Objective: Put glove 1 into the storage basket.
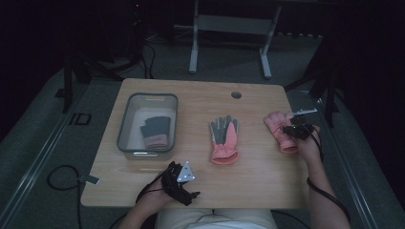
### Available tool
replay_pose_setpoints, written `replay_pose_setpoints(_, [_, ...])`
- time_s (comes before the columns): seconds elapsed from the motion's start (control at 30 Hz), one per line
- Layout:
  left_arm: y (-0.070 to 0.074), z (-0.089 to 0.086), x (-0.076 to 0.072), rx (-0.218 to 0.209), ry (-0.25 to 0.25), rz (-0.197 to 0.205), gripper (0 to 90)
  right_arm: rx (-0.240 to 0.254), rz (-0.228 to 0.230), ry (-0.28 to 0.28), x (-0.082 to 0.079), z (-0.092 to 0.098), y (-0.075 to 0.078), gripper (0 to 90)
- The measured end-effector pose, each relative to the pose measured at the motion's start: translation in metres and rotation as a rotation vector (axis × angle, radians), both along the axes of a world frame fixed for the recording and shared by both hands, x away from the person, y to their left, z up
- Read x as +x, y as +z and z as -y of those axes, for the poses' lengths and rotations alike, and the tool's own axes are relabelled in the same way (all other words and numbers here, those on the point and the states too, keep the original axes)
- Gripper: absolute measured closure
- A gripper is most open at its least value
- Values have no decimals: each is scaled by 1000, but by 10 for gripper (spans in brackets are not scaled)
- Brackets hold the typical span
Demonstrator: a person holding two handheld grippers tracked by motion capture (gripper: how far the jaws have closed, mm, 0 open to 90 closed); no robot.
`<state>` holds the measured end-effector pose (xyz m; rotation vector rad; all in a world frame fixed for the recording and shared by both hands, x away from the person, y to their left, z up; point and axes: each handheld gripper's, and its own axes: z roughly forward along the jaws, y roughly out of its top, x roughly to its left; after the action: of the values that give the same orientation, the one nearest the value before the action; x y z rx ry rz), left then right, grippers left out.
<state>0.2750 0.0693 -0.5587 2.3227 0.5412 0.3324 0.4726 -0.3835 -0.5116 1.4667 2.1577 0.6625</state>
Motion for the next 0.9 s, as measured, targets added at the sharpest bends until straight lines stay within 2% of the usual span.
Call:
replay_pose_setpoints(0.03, [0,0,0,-4,0,1,45,2,8,-11,-2,-3,4,856])
replay_pose_setpoints(0.07, [1,0,0,-3,0,4,45,25,13,-21,-4,-5,9,859])
replay_pose_setpoints(0.13, [2,-1,-1,-4,0,10,45,102,37,-46,-11,-9,19,860])
replay_pose_setpoints(0.23, [3,-2,0,-12,9,12,48,171,87,-77,-27,-21,36,860])
replay_pose_setpoints(0.33, [3,-3,0,-13,8,11,48,192,111,-94,-43,-38,49,860])
replay_pose_setpoints(0.47, [3,-1,-1,-7,2,12,48,217,133,-124,-62,-56,58,860])
replay_pose_setpoints(0.53, [3,-1,-1,-5,1,11,48,229,145,-137,-70,-62,59,860])
replay_pose_setpoints(0.67, [2,-1,-2,1,-2,11,48,221,151,-149,-83,-74,54,860])
replay_pose_setpoints(0.9, [2,0,-2,-2,-4,12,48,231,118,-176,-80,-81,27,858])
